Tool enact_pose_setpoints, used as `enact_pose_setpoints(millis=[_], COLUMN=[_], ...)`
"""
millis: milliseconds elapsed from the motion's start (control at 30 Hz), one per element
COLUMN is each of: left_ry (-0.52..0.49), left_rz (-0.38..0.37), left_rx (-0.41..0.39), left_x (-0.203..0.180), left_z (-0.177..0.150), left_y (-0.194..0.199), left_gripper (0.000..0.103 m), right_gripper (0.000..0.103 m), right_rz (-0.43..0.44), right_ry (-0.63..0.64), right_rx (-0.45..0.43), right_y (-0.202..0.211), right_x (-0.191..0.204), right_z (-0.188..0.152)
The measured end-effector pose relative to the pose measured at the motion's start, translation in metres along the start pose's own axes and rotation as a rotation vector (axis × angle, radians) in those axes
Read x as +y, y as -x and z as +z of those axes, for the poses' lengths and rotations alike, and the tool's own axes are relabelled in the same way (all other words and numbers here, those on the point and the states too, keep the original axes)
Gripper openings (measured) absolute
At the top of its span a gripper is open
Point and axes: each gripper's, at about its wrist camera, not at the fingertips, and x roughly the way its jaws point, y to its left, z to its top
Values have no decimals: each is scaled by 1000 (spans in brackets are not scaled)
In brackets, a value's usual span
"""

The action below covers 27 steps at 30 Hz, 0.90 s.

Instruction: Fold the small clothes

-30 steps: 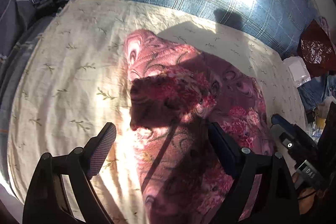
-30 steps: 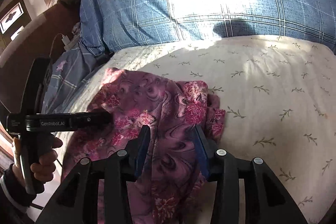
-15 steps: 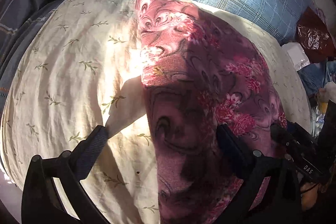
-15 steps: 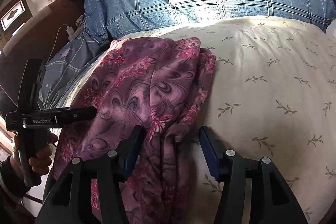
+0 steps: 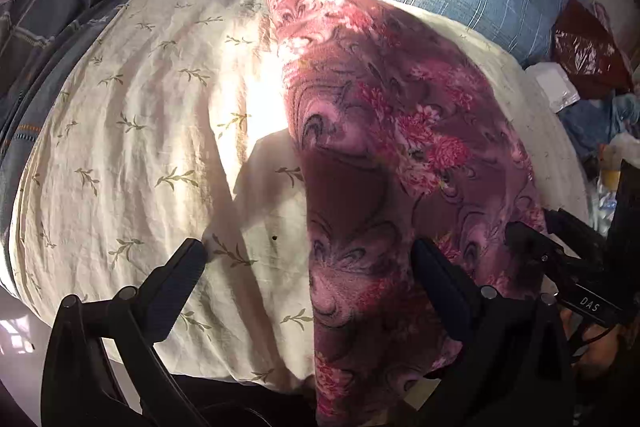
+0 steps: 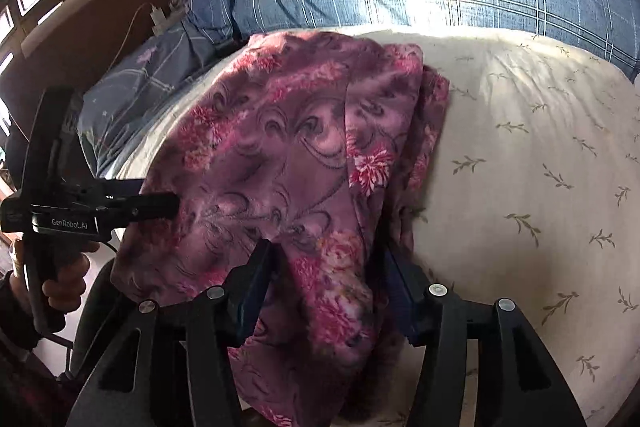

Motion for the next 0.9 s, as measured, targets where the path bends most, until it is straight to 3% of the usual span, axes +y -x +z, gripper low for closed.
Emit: enact_pose_setpoints(millis=[167,267,300,367,533,633,767,900], left_ry=[27,54,65,77,127,133,106,8], left_rz=[-61,-75,-75,-67,3,-11,-24,29], left_rx=[-139,-160,-148,-115,38,4,10,-47], left_x=[5,2,0,-4,5,8,2,-15], left_z=[53,95,108,125,130,125,117,92], left_y=[34,25,17,-5,-73,-69,-45,-2], left_gripper=[103,103,103,102,92,92,92,93], right_gripper=[58,49,40,33,29,30,36,79], right_rz=[57,76,73,83,55,64,24,-140], right_ry=[-118,-148,-161,-208,-250,-225,-196,-155], right_rx=[-154,-180,-170,-140,-47,-59,-42,-20], right_y=[21,4,-6,-25,-70,-68,-47,-14], right_x=[-20,-29,-32,-41,-55,-55,-49,-39], right_z=[52,83,92,102,97,93,94,78])
